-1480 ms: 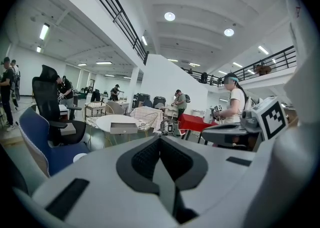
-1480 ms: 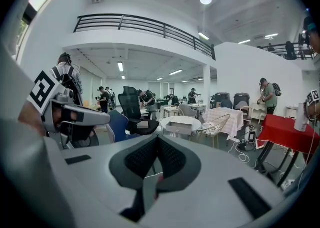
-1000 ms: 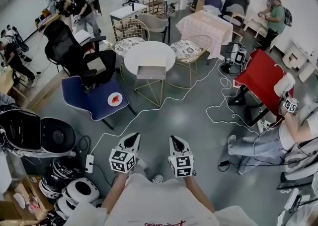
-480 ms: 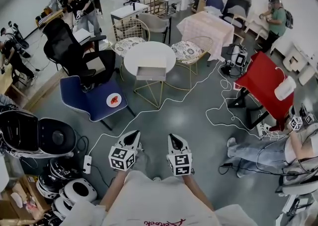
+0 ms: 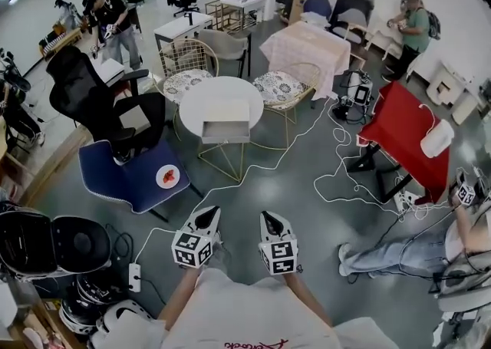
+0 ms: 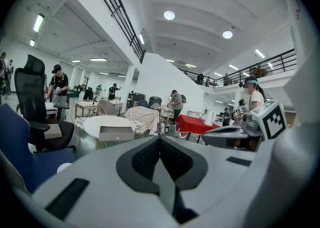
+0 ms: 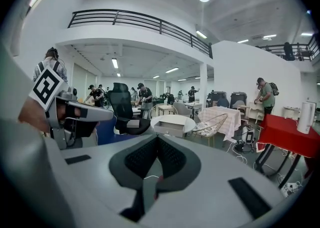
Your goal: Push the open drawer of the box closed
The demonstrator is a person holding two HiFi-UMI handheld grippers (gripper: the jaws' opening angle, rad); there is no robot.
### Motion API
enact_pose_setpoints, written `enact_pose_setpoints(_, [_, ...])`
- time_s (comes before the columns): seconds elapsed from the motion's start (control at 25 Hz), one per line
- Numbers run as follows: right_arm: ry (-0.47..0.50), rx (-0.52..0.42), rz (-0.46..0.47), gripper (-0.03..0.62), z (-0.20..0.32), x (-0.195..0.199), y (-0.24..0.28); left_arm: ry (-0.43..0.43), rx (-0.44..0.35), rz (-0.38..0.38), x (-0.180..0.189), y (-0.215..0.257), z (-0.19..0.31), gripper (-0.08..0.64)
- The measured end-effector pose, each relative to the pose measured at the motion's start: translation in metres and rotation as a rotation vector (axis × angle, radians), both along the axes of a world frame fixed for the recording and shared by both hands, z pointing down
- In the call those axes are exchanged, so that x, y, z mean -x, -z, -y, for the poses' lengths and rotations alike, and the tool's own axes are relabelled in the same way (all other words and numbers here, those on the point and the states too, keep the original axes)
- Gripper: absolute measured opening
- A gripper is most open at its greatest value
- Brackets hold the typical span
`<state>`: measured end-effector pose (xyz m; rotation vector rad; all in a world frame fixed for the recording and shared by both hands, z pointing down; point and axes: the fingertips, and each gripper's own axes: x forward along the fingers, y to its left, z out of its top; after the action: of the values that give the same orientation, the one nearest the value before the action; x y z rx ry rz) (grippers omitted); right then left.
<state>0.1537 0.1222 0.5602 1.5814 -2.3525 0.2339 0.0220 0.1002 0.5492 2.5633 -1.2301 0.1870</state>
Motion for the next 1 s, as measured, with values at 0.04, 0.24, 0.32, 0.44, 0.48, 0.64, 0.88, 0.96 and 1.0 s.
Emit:
enact_pose_setpoints(0.04, [-0.006,0.007,-0.004,0.015,0.010,0.002,-0.001,-0.009,0.003,-0.001,0.000,0.000,0.011,0.012])
enact_pose_setpoints(0.24, [-0.018,0.039,-0.018,0.015,0.059,0.022,0.002,-0.035,0.023,-0.011,0.015,0.006,0.064,0.012])
enact_pose_setpoints(0.32, [-0.018,0.051,-0.024,0.015,0.078,0.032,0.002,-0.037,0.031,-0.014,0.024,0.006,0.083,0.012])
enact_pose_setpoints(0.44, [-0.015,0.060,-0.029,0.015,0.103,0.043,0.004,-0.035,0.038,-0.017,0.037,0.007,0.108,0.012])
enact_pose_setpoints(0.48, [-0.016,0.064,-0.031,0.015,0.111,0.047,0.004,-0.034,0.042,-0.019,0.041,0.007,0.116,0.012])
enact_pose_setpoints(0.64, [-0.018,0.081,-0.045,0.015,0.145,0.067,0.002,-0.035,0.063,-0.029,0.062,0.002,0.148,0.012])
enact_pose_setpoints(0.88, [-0.034,0.087,-0.058,0.015,0.199,0.091,0.011,-0.060,0.073,-0.039,0.082,0.008,0.202,0.012])
enact_pose_setpoints(0.96, [-0.039,0.083,-0.061,0.015,0.217,0.098,0.013,-0.069,0.070,-0.042,0.089,0.009,0.220,0.012])
enact_pose_setpoints(1.0, [-0.042,0.085,-0.062,0.015,0.224,0.102,0.011,-0.075,0.068,-0.043,0.092,0.008,0.229,0.012])
